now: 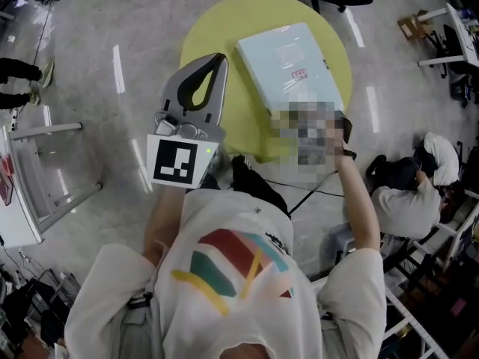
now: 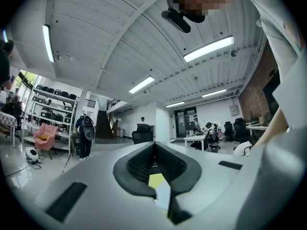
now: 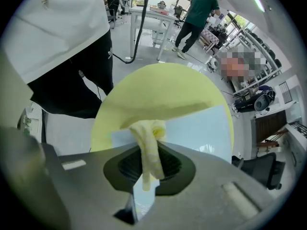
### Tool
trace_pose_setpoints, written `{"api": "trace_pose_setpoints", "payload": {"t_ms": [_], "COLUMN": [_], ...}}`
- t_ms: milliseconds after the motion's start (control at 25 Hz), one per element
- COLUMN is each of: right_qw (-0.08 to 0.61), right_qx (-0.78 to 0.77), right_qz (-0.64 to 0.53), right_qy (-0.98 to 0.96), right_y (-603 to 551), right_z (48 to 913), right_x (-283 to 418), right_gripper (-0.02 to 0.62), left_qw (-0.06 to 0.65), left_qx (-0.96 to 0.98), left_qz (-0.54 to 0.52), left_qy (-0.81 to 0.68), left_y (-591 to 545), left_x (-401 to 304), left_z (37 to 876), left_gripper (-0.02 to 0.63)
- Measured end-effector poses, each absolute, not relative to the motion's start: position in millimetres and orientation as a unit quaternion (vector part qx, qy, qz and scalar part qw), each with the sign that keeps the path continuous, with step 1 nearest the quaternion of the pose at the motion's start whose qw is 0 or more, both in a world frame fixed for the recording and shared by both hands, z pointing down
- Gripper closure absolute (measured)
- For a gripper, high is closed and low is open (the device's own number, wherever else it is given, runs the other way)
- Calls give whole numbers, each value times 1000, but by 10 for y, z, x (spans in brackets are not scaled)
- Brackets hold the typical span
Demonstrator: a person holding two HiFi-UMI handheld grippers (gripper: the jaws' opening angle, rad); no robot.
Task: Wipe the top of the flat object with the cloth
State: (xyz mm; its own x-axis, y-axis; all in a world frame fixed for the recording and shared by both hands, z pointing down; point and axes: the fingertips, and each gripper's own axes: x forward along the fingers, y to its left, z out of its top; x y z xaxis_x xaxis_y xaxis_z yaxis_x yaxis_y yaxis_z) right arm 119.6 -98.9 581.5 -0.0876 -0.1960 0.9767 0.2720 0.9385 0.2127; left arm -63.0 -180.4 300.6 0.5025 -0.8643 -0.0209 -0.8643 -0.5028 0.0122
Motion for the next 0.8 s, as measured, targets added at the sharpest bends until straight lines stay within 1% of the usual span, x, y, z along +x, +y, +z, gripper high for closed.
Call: {"api": "trace_pose_setpoints", "payload": {"t_ms": [440,800], "right_qw": [693,694], "right_qx": [-35,-35], "right_qz": [-142,-131], "right_qy": [-706,-707], "right_y": [-416,-339], "right_z": [5801,5824], "right_x": [1406,1444], "right_gripper": [569,569], "left_qw": [3,5], "left_qx": [885,891], "left_qz": [-14,-15], "left_qy": [-466,-453], "left_y": [-1794,-1817], "left_x": [-459,-379], "left_z": [3029,3068], "left_gripper": [591,591]}}
